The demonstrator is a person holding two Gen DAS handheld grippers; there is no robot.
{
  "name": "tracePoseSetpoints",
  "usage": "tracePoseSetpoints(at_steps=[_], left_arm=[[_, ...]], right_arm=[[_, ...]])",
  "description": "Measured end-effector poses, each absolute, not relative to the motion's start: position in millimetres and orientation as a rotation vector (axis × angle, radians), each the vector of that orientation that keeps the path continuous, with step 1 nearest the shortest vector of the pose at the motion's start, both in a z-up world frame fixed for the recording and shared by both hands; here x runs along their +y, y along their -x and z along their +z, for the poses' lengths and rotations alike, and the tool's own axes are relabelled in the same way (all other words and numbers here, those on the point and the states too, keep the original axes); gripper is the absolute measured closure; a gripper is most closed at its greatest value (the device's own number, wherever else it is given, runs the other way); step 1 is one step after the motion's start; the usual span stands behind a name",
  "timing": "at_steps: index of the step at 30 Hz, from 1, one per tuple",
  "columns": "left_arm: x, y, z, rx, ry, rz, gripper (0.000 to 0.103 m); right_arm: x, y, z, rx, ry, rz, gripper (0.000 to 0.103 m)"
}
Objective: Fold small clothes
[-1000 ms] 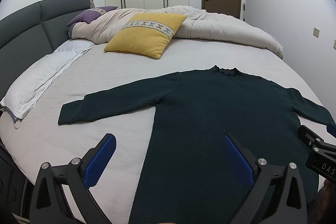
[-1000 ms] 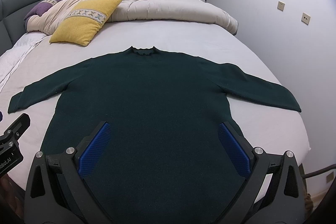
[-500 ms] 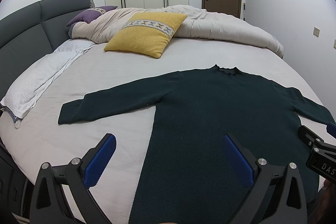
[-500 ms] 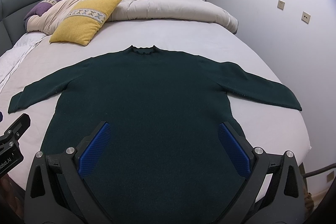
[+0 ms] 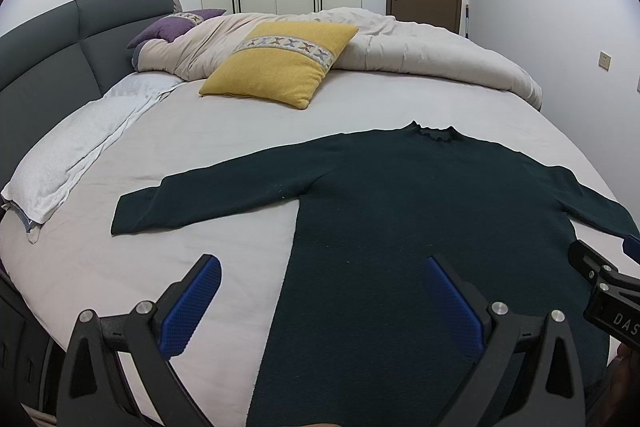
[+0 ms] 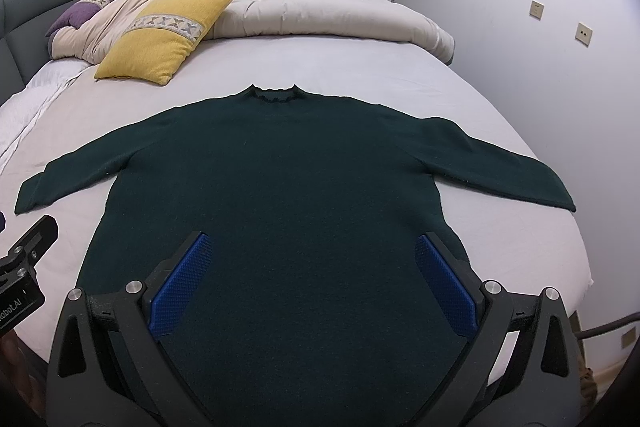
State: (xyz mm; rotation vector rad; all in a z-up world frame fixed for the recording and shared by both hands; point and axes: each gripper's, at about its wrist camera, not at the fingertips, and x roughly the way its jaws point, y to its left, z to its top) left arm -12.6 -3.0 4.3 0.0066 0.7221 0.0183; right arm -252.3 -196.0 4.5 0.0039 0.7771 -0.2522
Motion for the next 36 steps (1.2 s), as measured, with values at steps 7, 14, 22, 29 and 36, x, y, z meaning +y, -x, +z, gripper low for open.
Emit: tracePoseSetpoints(at_steps=[7,14,22,29,36], left_arm=[[-2.9,10.8,2.0,0.723,-0.006,0.019,0.0],[0.9,13.4,-2.8,0.727,-0.006,0.018,0.0],[7.2,13.2,-20.3,0.738,-0.006,0.019,0.0],[3.0,8.1,-21.4,0.762,-0.004,0.012,0.0],[-5.1,-6.2,-28.4,0.816,-0.003,-0.001,0.0]], right_arm=[[-193.6,253.0,2.1,0.78,-0.003,-0.253,0.0],[-193.0,251.8,1.6,0.781,-0.002,-0.254,0.0],[-191.5,248.2,-2.6,0.789,0.0,-0.252,0.0],[-193.0,241.9,-5.7,0.806,-0.003,-0.255,0.0],[-202.1,229.7,-15.0,0.835,-0.025,-0.257,0.0]])
